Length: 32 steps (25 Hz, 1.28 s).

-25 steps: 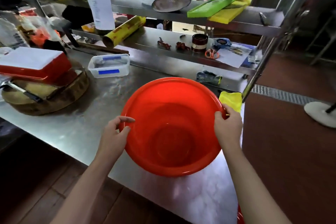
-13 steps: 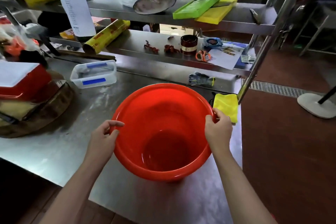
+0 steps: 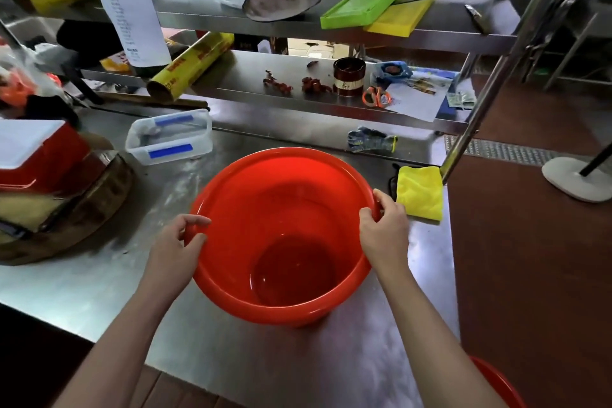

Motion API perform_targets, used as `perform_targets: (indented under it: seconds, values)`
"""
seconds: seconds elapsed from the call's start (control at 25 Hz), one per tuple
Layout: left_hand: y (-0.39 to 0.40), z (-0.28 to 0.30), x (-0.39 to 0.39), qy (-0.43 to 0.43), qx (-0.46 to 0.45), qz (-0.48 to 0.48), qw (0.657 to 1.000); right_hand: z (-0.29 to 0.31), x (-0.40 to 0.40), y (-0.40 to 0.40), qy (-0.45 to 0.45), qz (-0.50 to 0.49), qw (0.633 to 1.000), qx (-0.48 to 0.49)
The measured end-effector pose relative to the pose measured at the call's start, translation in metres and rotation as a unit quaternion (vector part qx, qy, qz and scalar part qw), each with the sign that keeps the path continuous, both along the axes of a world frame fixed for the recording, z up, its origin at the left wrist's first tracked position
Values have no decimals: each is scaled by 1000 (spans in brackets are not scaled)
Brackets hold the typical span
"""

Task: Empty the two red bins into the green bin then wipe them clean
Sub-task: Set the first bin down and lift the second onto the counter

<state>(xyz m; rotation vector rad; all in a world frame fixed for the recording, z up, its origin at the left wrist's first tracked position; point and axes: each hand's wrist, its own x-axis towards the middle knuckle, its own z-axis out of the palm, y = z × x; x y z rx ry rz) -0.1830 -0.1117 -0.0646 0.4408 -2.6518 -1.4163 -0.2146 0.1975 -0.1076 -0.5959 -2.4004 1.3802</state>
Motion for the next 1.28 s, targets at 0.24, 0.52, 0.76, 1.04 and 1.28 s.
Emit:
perform_targets:
  seconds: [0.24, 0.52, 0.76, 1.04, 1.28]
  values:
    - [-7, 1, 2, 23, -100, -51, 993, 12, 14, -8, 3, -15, 999, 30]
    - [3, 9, 8, 79, -87, -152, 981, 19, 51, -25, 42, -63, 996, 44]
    - [28, 12, 14, 145, -49, -236, 960, 18, 90, -18, 60, -111, 991, 53]
    - [76, 24, 19, 149, -40, -317, 936, 15, 110, 14, 59, -148, 986, 44]
    - [144, 34, 24, 172, -34, -345, 922, 10, 115, 67, 41, -150, 987, 43]
